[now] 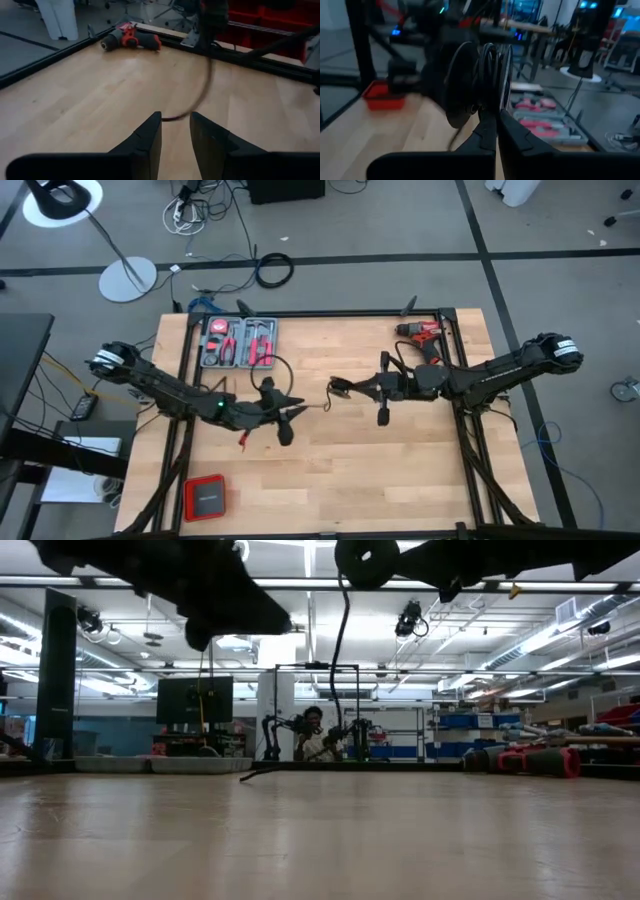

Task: Coil cords
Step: Coil the black wire on the spool

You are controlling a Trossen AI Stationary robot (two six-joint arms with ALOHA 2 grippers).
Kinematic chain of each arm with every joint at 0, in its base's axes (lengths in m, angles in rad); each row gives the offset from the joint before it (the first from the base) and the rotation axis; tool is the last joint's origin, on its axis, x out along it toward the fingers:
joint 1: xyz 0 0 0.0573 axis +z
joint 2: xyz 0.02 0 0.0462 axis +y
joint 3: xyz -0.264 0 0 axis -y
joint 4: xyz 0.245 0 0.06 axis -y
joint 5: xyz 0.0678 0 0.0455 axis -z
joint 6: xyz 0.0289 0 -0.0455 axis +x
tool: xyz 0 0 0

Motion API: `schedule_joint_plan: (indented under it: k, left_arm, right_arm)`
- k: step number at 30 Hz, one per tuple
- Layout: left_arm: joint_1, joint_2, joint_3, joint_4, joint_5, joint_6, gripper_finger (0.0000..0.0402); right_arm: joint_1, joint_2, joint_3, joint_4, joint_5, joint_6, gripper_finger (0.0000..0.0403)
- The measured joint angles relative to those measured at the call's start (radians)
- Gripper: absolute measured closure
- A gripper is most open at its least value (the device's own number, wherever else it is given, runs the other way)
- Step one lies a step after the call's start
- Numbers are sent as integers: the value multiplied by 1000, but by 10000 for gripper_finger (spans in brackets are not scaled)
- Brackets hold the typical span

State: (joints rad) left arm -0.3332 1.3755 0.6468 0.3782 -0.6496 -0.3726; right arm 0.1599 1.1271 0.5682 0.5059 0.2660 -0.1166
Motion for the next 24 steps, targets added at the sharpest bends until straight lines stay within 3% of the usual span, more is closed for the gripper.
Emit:
schedule_joint_plan:
  k: [5,10,17,24]
  left_arm:
    - [0,63,64,-3,-15,90,298]
    - [6,92,92,-7,-101,107,290]
    - [42,144,133,-7,-102,112,262]
    - [56,180,179,-7,-107,183,259]
  right_arm:
    - [-36,-1,0,21,-23,-17,403]
    - [-53,-1,0,21,-42,-12,403]
    - [-59,-1,0,71,-16,-16,403]
    - [-60,-1,0,93,27,-17,403]
